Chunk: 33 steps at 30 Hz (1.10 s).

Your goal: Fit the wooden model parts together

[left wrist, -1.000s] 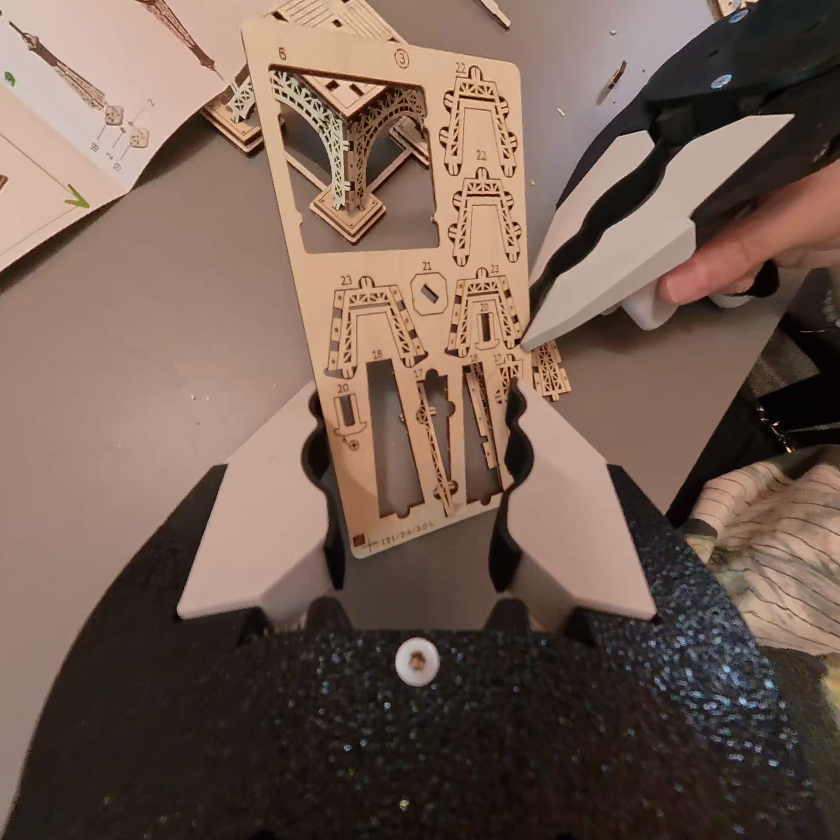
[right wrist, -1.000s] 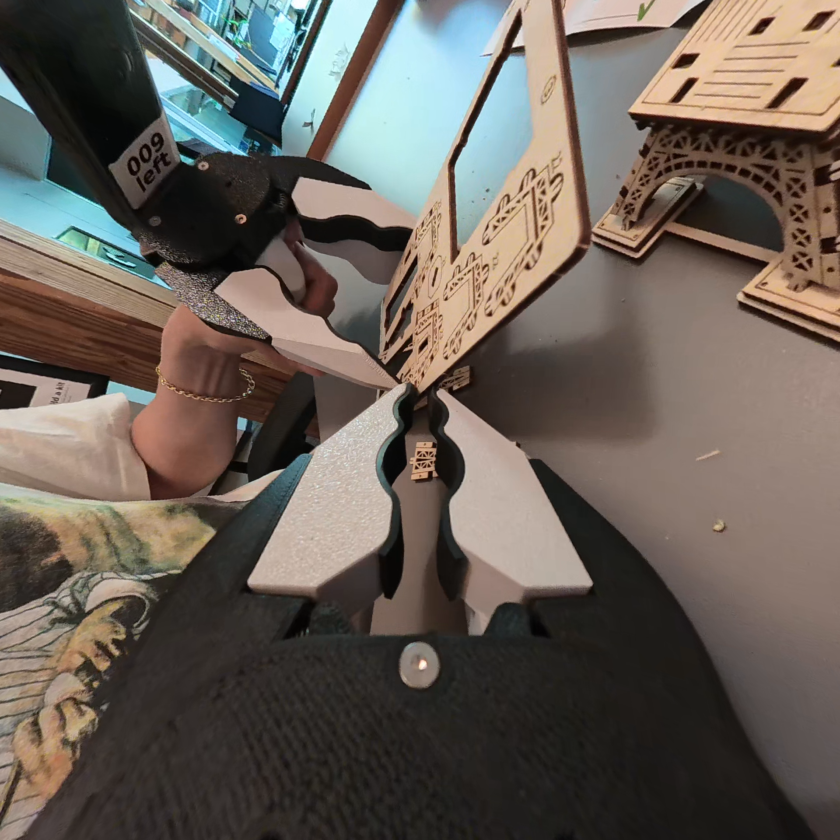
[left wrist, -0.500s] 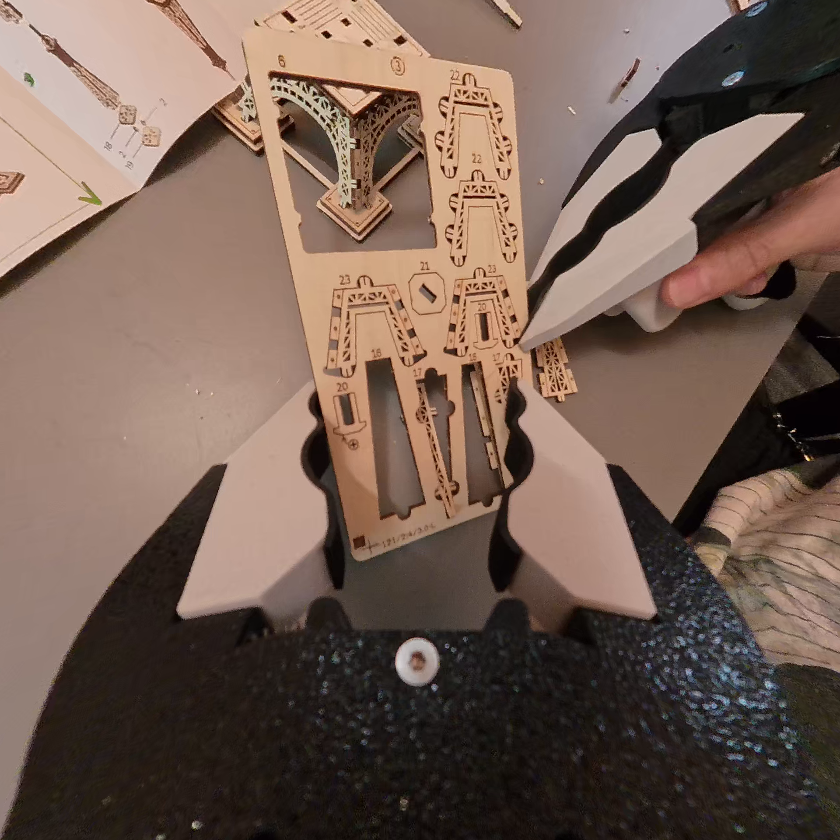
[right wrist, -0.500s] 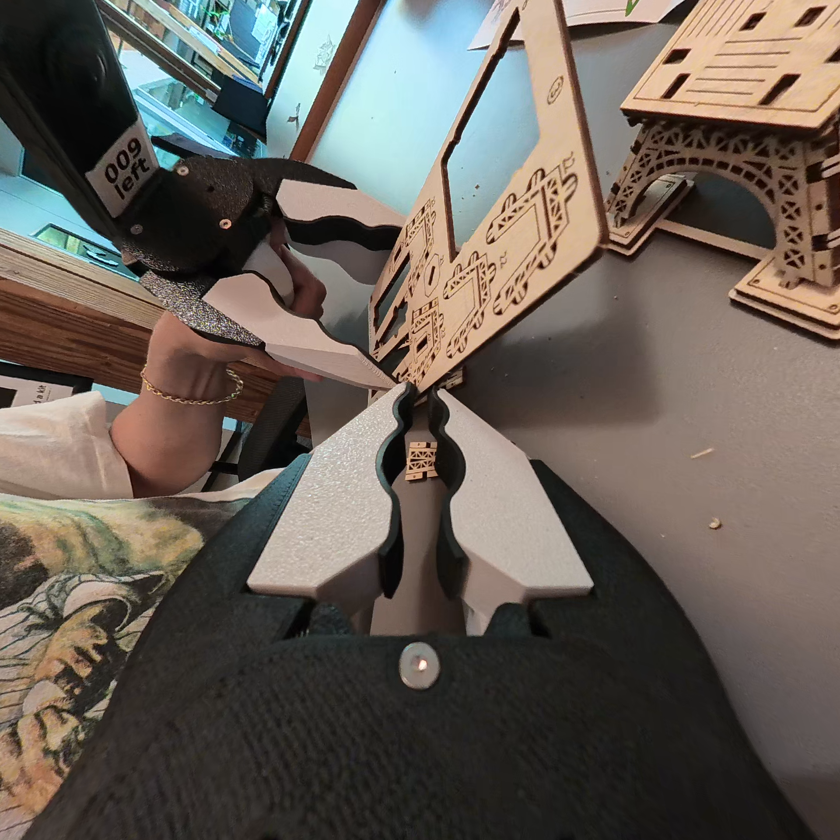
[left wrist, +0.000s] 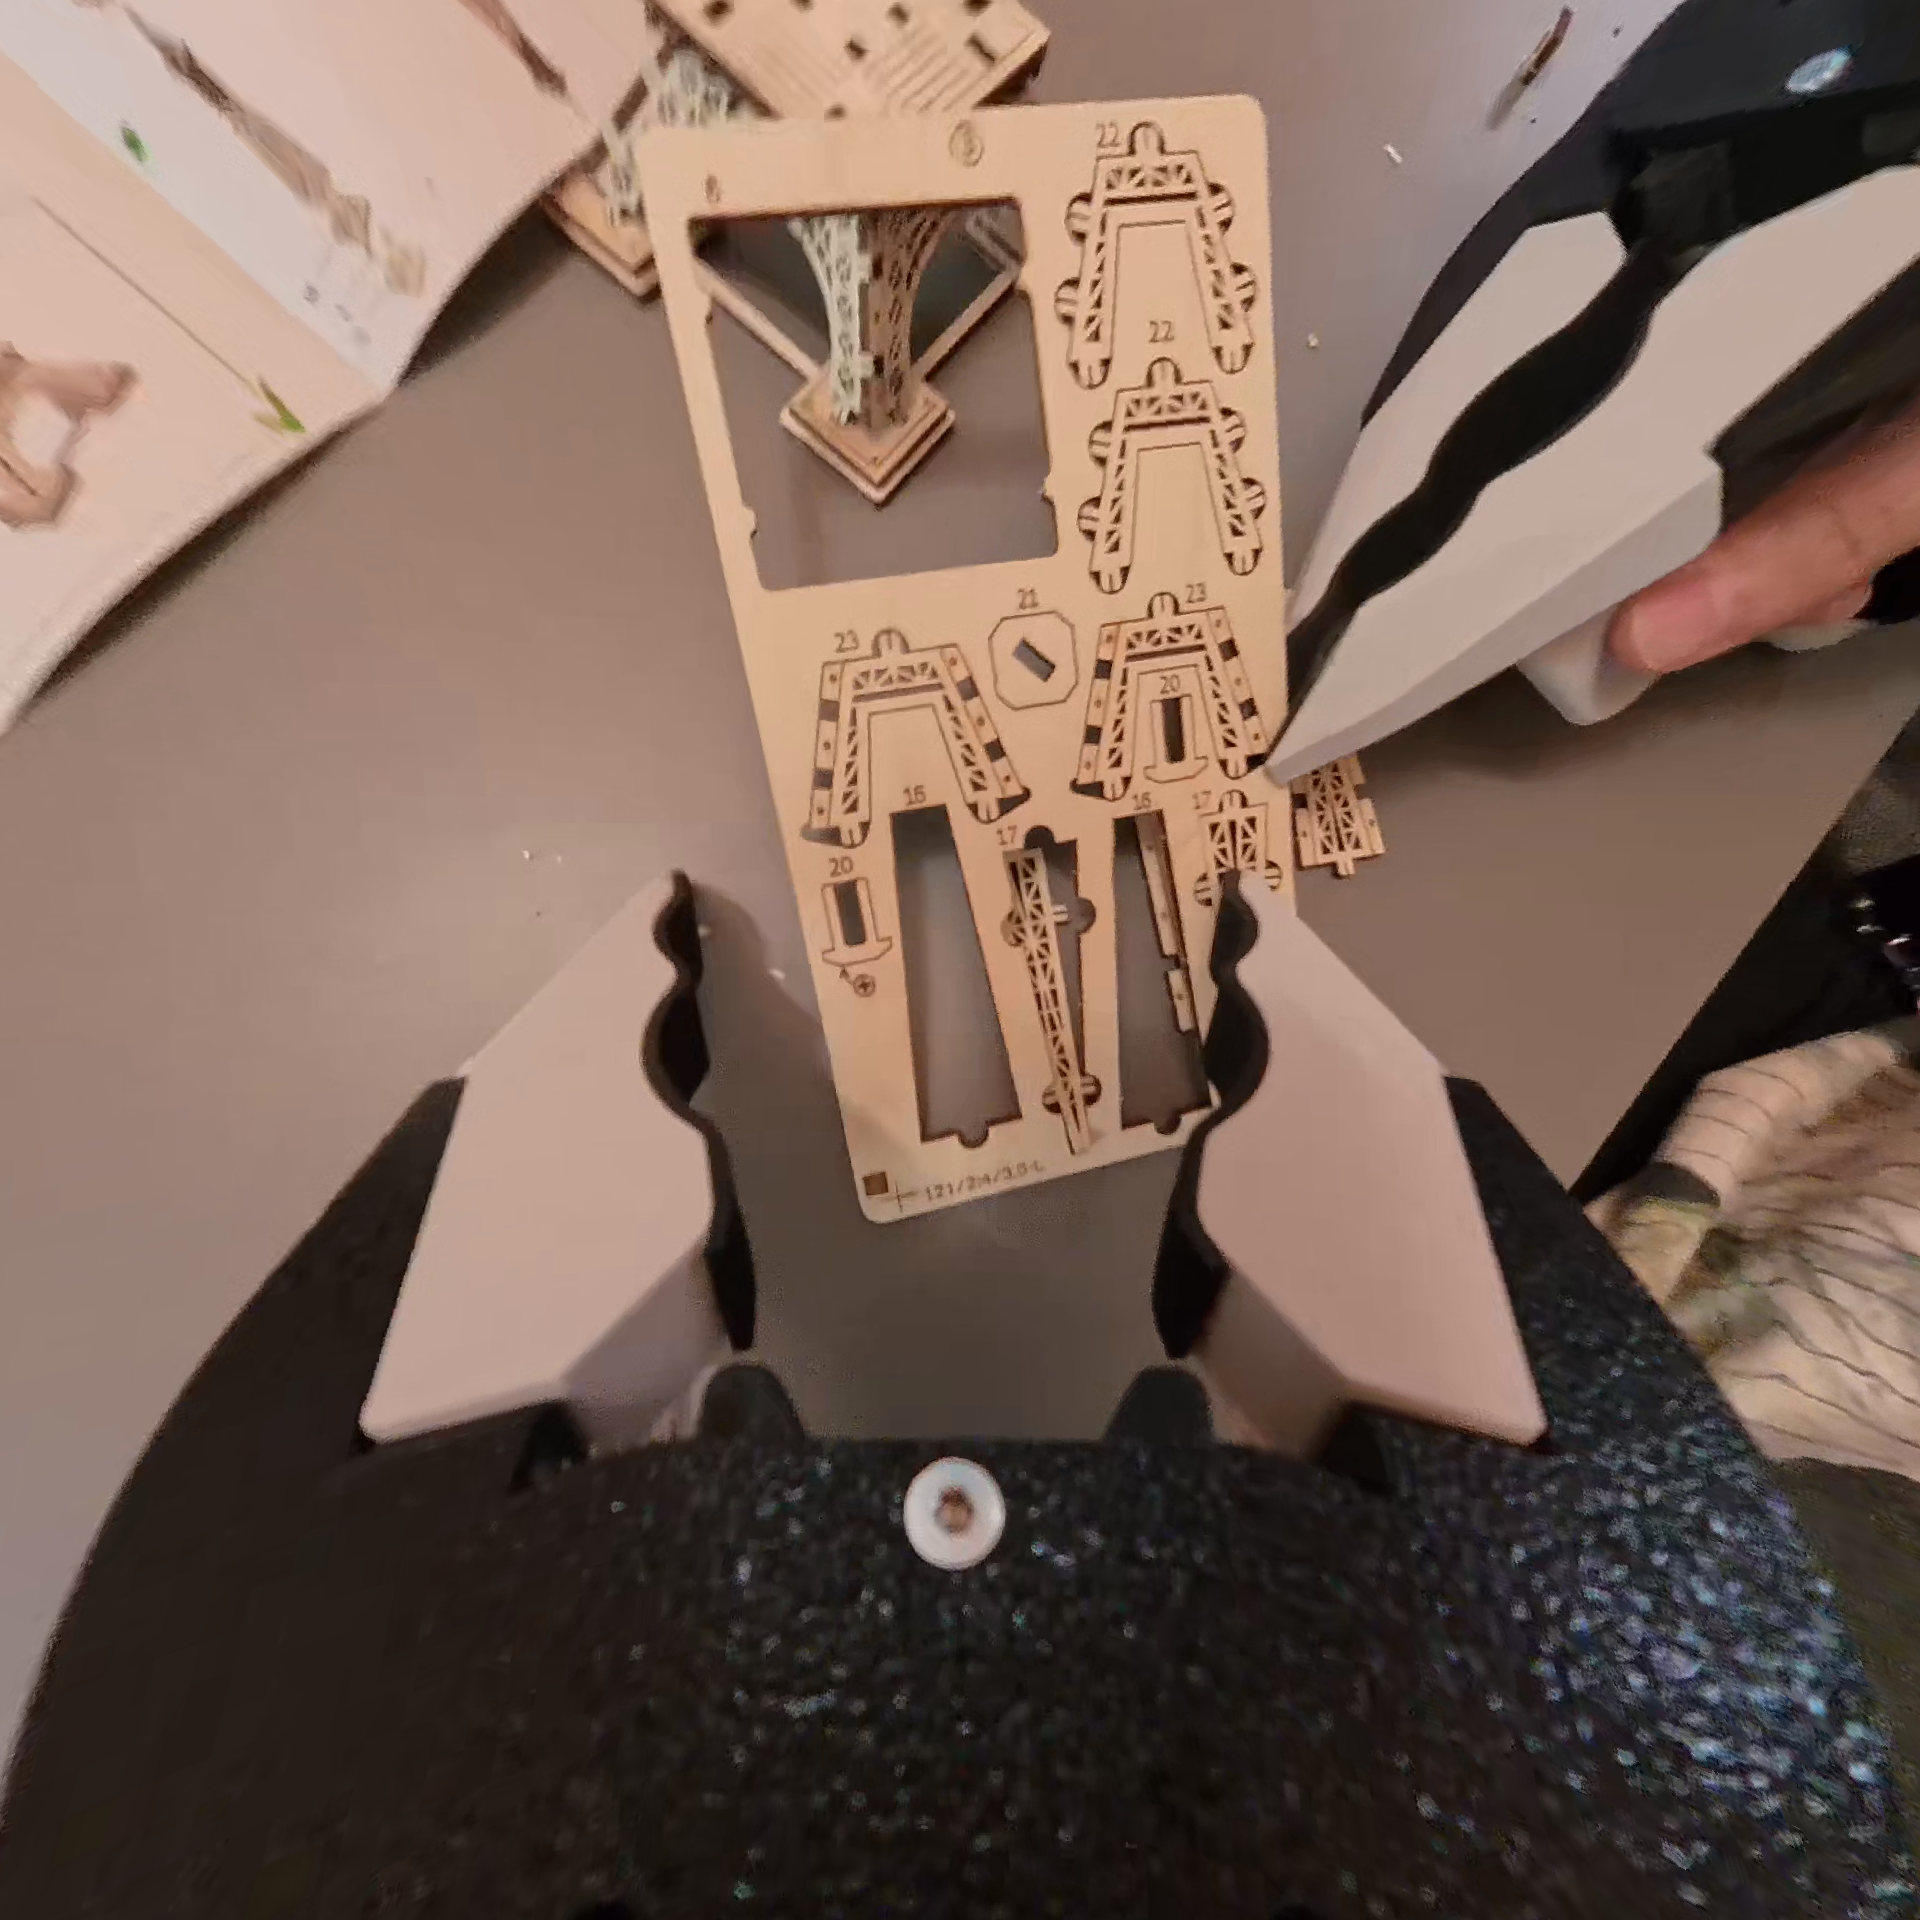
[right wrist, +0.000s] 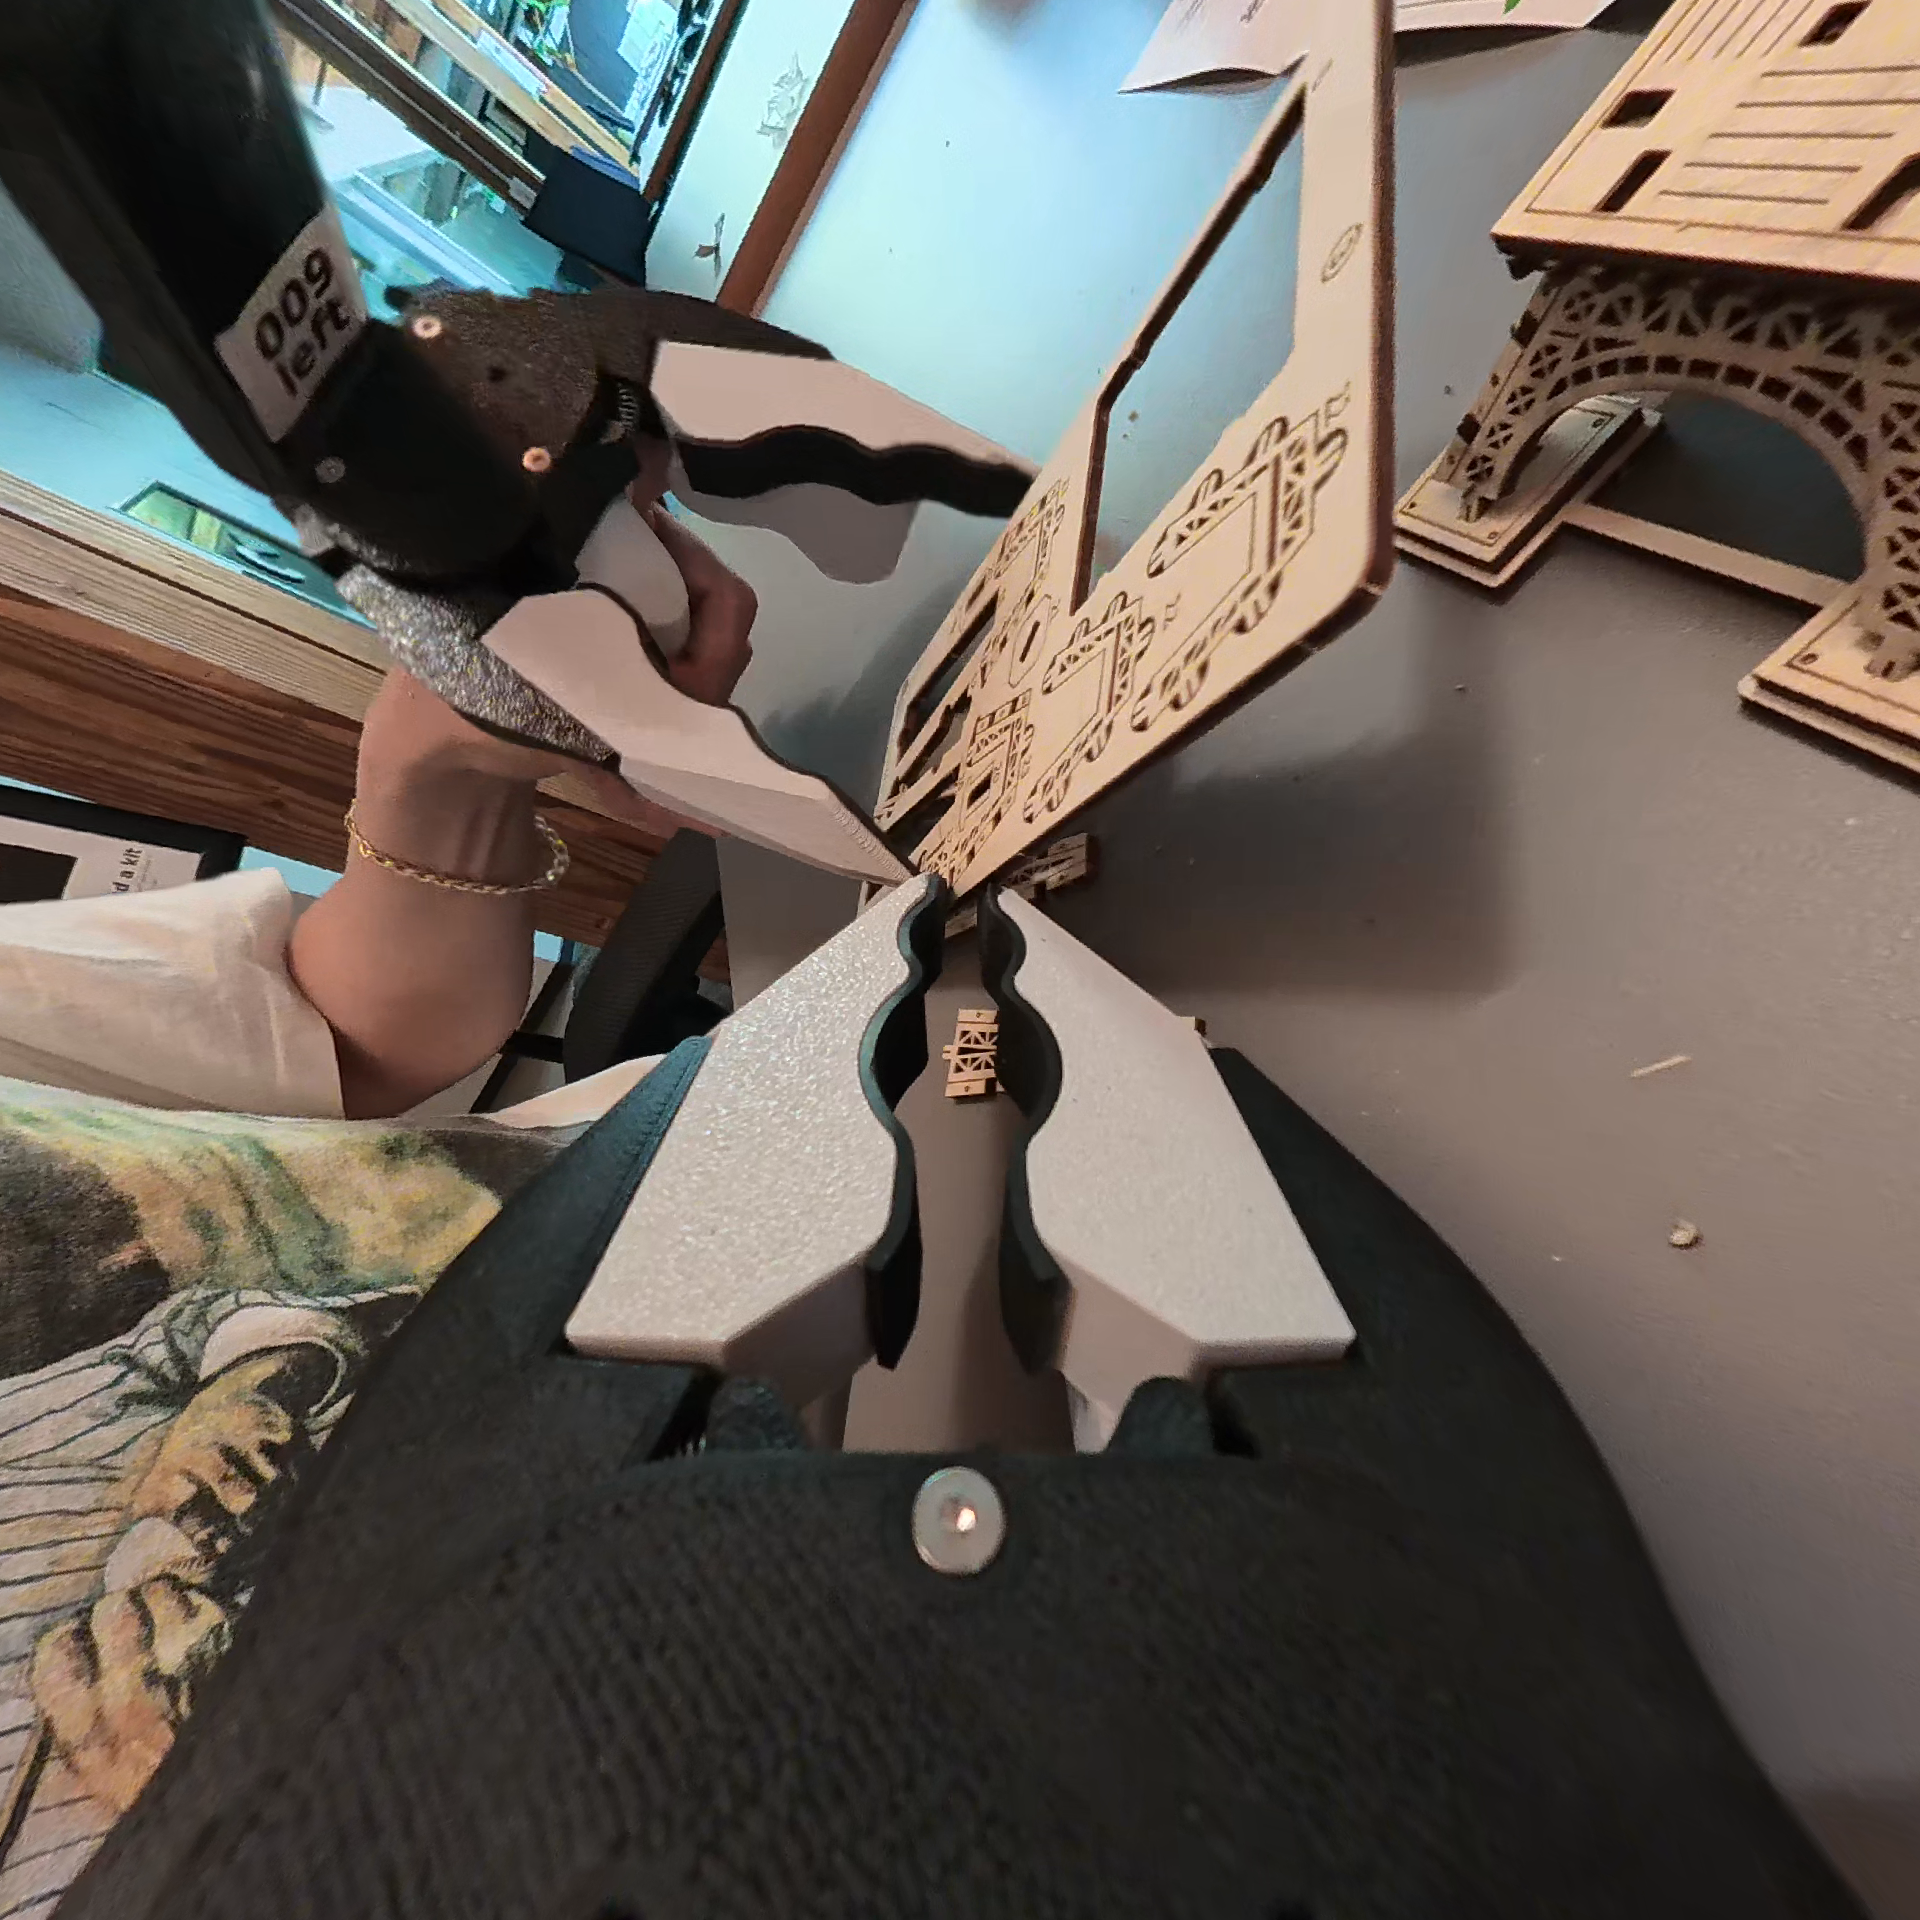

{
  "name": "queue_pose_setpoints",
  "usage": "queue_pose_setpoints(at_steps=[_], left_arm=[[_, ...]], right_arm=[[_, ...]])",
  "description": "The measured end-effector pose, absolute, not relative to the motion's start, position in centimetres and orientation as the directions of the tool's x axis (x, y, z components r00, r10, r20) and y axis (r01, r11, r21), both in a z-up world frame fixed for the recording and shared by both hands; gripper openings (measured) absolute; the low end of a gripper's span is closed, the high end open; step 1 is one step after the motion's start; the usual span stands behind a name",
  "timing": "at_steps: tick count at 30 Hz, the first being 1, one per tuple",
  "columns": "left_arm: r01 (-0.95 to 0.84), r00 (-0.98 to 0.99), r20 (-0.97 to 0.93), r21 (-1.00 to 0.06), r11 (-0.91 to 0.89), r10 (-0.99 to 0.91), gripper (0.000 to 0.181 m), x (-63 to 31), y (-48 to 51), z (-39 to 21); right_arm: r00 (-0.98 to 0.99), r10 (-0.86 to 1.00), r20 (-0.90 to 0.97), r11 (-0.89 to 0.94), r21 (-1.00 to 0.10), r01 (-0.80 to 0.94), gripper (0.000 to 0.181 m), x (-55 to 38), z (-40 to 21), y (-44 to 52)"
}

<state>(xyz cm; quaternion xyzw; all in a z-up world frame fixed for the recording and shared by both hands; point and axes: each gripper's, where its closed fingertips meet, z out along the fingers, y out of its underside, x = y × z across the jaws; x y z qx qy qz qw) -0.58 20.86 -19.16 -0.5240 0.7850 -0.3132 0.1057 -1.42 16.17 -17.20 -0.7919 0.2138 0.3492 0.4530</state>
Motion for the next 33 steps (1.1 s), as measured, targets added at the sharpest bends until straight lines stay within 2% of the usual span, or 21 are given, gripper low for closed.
queue_pose_setpoints(at_steps=[12,14,15,20,23,24,25,27,33], left_arm=[[-0.804,-0.424,0.137,-0.512,0.303,-0.895,0.093,-0.5,21.0,-19.4],[-0.799,-0.442,0.106,-0.498,0.337,-0.891,0.078,-0.7,20.9,-19.5],[-0.787,-0.447,0.071,-0.506,0.354,-0.892,0.076,-0.5,20.8,-19.5],[-0.771,-0.466,0.101,-0.534,0.348,-0.879,0.084,-0.5,20.4,-19.5],[-0.776,-0.421,0.209,-0.587,0.231,-0.883,0.086,-0.4,19.9,-18.7],[-0.76,-0.418,0.25,-0.622,0.186,-0.874,0.094,-0.3,19.7,-17.8],[-0.737,-0.423,0.276,-0.659,0.15,-0.863,0.094,-0.3,19.6,-16.8],[-0.709,-0.413,0.26,-0.693,0.129,-0.873,0.092,-0.5,20.4,-15.7],[-0.75,-0.45,0.098,-0.581,0.316,-0.888,0.093,-2.8,21.7,-18.4]], right_arm=[[0.674,-0.059,-0.736,-0.504,-0.561,-0.657,0.004,-1.2,-17.7,16.3],[0.678,-0.069,-0.732,-0.504,-0.561,-0.657,0.004,-1.2,-17.8,16.4],[0.674,-0.065,-0.736,-0.505,-0.558,-0.658,0.004,-1.3,-17.8,16.5],[0.655,-0.018,-0.756,-0.491,-0.563,-0.664,0.003,-1.6,-17.2,16.5],[0.649,-0.01,-0.761,-0.481,-0.565,-0.67,0.003,-1.6,-17.0,16.5],[0.645,-0.008,-0.764,-0.473,-0.565,-0.676,0.003,-1.5,-16.8,16.5],[0.642,-0.007,-0.767,-0.458,-0.568,-0.684,0.003,-1.2,-16.7,16.5],[0.637,0.014,-0.771,-0.445,-0.575,-0.687,0.002,-1.3,-16.3,16.4],[0.643,0.013,-0.766,-0.438,-0.582,-0.685,0.002,-1.2,-16.2,16.5]])
